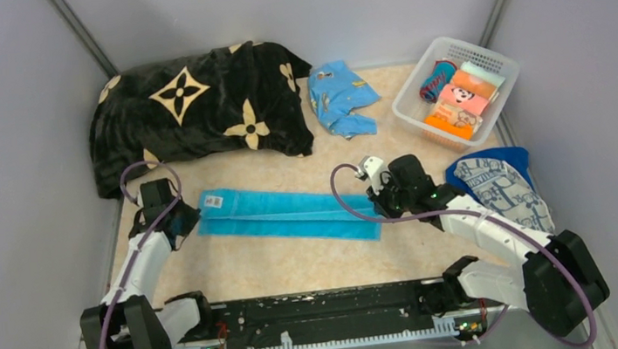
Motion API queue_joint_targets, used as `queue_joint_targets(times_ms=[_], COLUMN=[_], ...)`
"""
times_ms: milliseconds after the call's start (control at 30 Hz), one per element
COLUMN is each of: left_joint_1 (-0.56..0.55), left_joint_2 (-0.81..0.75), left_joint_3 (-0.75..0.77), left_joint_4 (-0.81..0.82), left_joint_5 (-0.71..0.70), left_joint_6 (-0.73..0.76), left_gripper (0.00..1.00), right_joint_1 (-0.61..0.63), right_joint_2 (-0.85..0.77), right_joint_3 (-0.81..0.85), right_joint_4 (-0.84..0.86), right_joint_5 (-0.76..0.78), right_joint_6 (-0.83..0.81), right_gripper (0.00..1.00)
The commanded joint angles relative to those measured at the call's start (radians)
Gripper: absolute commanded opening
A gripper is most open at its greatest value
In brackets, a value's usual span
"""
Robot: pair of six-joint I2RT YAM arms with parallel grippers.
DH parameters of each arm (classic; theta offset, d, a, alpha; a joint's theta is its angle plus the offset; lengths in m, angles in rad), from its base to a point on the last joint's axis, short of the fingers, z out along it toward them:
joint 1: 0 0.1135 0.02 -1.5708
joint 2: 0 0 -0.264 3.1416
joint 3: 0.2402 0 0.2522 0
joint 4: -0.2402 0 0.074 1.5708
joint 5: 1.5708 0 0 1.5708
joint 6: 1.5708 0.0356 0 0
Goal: Roll the towels
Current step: Fold the towel at the center of the board.
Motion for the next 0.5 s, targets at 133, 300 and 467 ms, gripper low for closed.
queue_joint_targets(times_ms=[133,300,467], left_joint_1=[0.011,0.01,0.011], left_joint_2=[-0.033,-0.038,-0.033], left_joint_3=[-0.03,-0.05,-0.061], left_joint_4=[-0.035,-0.048,-0.051], left_joint_5=[-0.026,-0.031,-0.034], left_joint_6=[-0.009,-0.014,-0.016], left_gripper=[0.0,0.0,0.08], right_joint_1=[0.013,0.02,0.026], right_joint_2=[0.017,0.051,0.079], right_joint_3=[0.049,0.055,0.067], right_joint_4=[-0.03,-0.042,-0.052], right_joint_5=[0.026,0.014,0.009], right_joint_6=[-0.018,-0.022,-0.028], right_gripper=[0.0,0.01,0.14])
